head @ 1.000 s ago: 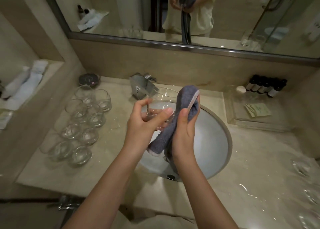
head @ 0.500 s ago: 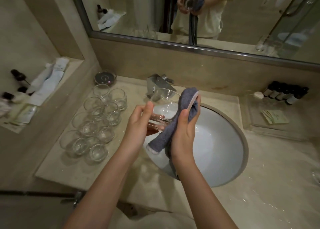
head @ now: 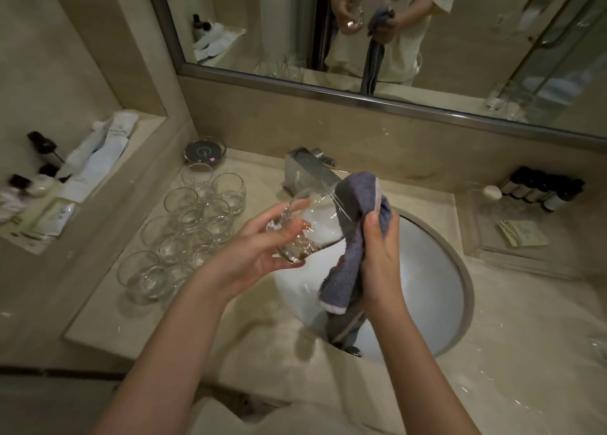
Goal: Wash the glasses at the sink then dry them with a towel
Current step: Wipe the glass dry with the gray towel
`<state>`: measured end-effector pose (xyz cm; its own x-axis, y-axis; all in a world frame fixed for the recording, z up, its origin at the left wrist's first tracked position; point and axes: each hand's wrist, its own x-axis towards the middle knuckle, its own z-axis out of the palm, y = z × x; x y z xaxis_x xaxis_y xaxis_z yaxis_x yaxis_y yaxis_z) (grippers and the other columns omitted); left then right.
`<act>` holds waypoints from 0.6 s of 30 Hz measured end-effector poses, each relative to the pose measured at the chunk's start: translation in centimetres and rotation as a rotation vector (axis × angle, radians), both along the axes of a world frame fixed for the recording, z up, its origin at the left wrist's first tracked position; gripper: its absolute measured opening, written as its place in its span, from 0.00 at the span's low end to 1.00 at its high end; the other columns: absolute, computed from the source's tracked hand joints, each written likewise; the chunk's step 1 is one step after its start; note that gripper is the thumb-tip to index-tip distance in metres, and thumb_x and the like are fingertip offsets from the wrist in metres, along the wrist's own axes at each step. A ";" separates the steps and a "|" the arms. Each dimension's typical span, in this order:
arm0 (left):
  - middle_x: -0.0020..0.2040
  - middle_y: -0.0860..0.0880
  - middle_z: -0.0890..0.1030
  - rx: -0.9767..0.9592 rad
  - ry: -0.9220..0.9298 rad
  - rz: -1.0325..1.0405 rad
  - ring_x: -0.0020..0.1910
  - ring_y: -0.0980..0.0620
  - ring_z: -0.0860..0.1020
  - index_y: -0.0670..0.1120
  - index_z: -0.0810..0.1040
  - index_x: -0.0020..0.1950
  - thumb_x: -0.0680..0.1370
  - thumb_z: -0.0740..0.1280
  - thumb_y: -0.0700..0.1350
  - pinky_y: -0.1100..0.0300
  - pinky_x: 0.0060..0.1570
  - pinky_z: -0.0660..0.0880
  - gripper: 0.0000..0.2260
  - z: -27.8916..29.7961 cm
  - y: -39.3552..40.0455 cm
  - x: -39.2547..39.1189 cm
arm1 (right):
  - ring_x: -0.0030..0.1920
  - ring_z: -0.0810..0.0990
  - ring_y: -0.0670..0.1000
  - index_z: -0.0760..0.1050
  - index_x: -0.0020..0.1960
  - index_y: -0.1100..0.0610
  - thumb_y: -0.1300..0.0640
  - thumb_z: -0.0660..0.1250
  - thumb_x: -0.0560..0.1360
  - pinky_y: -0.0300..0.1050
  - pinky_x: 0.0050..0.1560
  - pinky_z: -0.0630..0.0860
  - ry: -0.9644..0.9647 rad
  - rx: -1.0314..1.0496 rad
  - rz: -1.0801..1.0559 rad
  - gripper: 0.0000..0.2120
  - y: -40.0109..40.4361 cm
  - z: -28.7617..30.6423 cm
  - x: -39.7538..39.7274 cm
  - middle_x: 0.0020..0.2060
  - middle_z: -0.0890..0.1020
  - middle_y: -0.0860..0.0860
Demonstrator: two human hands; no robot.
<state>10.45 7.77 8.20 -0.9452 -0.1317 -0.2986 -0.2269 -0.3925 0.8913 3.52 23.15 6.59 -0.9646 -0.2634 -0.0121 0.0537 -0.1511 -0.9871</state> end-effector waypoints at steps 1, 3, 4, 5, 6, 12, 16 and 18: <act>0.50 0.48 0.82 -0.029 -0.010 -0.009 0.45 0.51 0.81 0.54 0.81 0.58 0.67 0.71 0.51 0.56 0.41 0.80 0.19 0.0 -0.3 -0.1 | 0.59 0.78 0.42 0.70 0.57 0.39 0.47 0.60 0.79 0.38 0.57 0.74 0.055 0.028 0.000 0.07 0.4 0.0 -0.3 0.54 0.79 0.37; 0.50 0.48 0.83 -0.084 -0.028 -0.005 0.43 0.51 0.81 0.51 0.78 0.60 0.65 0.73 0.54 0.58 0.38 0.79 0.24 -0.1 -0.7 -0.3 | 0.55 0.79 0.44 0.74 0.56 0.39 0.46 0.62 0.76 0.43 0.57 0.75 0.161 0.073 0.037 0.09 1.1 0.1 -0.6 0.52 0.81 0.36; 0.50 0.48 0.84 -0.096 -0.032 0.015 0.41 0.50 0.81 0.49 0.77 0.60 0.65 0.74 0.55 0.58 0.37 0.78 0.25 -0.2 -0.7 -0.5 | 0.55 0.79 0.46 0.76 0.55 0.38 0.45 0.62 0.76 0.48 0.56 0.76 0.208 0.090 0.064 0.10 1.4 0.2 -0.7 0.53 0.81 0.37; 0.49 0.47 0.84 -0.097 -0.033 0.046 0.40 0.49 0.79 0.48 0.76 0.59 0.67 0.74 0.56 0.59 0.35 0.77 0.24 -0.2 -0.7 -0.7 | 0.55 0.79 0.46 0.77 0.56 0.37 0.45 0.62 0.75 0.48 0.56 0.76 0.249 0.108 0.096 0.11 1.7 0.2 -0.7 0.54 0.81 0.39; 0.47 0.46 0.84 -0.094 -0.039 0.081 0.38 0.49 0.78 0.47 0.75 0.56 0.69 0.72 0.57 0.59 0.34 0.75 0.21 -0.1 -0.5 -1.0 | 0.55 0.79 0.45 0.77 0.56 0.39 0.45 0.61 0.75 0.45 0.56 0.75 0.291 0.128 0.123 0.11 1.9 0.4 -0.7 0.54 0.81 0.38; 0.43 0.55 0.84 -0.280 -0.121 0.158 0.46 0.52 0.79 0.56 0.78 0.48 0.70 0.64 0.67 0.54 0.46 0.72 0.17 -0.6 0.6 -3.2 | 0.58 0.78 0.38 0.75 0.60 0.44 0.43 0.57 0.78 0.29 0.56 0.69 0.332 0.295 0.385 0.14 1.3 0.2 0.1 0.54 0.82 0.37; 0.37 0.55 0.83 -0.376 -0.019 0.274 0.37 0.55 0.79 0.51 0.79 0.39 0.73 0.65 0.59 0.57 0.40 0.71 0.13 -0.2 1.0 -3.8 | 0.56 0.77 0.34 0.73 0.58 0.37 0.29 0.58 0.71 0.29 0.55 0.69 0.246 0.331 0.532 0.21 0.9 0.5 0.6 0.51 0.80 0.29; 0.37 0.53 0.82 -0.499 0.061 0.293 0.38 0.53 0.79 0.50 0.79 0.38 0.70 0.66 0.60 0.55 0.42 0.73 0.14 -0.4 1.1 -4.0 | 0.55 0.77 0.35 0.72 0.59 0.35 0.25 0.64 0.64 0.32 0.54 0.71 0.248 0.387 0.597 0.27 1.0 0.5 0.4 0.50 0.80 0.31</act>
<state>6.43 8.90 7.84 -0.8619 -0.5009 -0.0790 -0.1144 0.0402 0.9926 3.96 24.12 7.13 -0.6456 -0.7636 -0.0109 -0.2130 0.1938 -0.9576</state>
